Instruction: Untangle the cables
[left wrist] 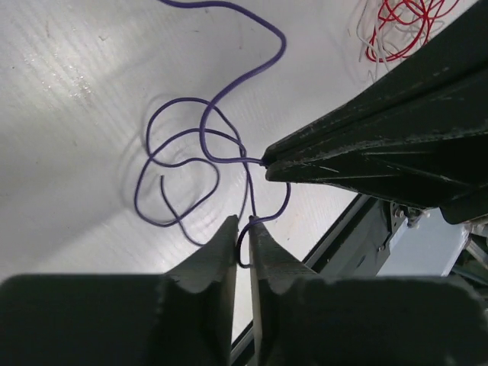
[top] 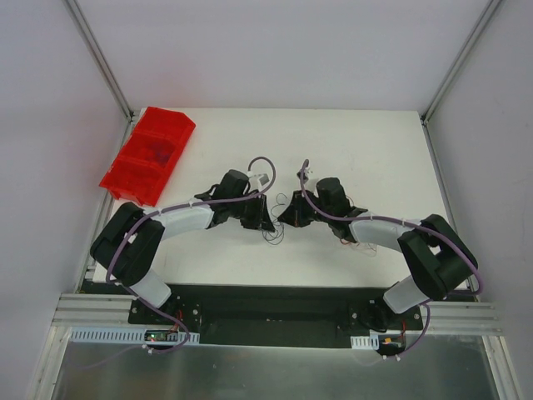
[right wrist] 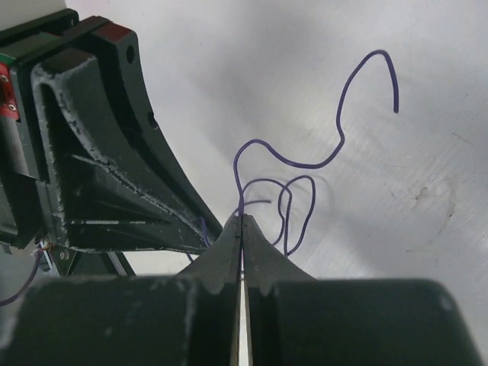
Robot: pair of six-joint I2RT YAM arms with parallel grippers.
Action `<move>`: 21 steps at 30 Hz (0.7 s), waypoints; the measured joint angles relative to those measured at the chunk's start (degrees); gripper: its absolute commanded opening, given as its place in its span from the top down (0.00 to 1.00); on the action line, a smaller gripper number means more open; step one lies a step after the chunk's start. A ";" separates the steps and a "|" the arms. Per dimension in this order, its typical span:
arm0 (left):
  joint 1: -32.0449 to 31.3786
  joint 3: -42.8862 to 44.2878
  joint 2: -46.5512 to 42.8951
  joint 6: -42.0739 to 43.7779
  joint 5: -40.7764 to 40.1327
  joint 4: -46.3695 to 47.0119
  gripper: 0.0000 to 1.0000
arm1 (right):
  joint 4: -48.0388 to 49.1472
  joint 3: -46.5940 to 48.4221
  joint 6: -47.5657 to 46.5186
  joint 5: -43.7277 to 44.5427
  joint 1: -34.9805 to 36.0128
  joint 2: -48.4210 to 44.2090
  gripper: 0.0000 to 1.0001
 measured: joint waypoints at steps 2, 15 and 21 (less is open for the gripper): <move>0.00 0.44 0.52 0.00 -1.03 -0.52 1.00 | 0.22 -0.13 -0.02 0.00 0.00 -0.07 0.96; 0.00 6.69 -0.09 5.81 -3.98 -13.53 1.00 | -12.44 1.77 -4.57 9.79 -0.04 -3.72 0.28; 0.52 14.36 -2.21 9.62 -7.19 -23.98 1.00 | -26.67 5.88 -5.70 17.16 -0.20 -10.47 0.24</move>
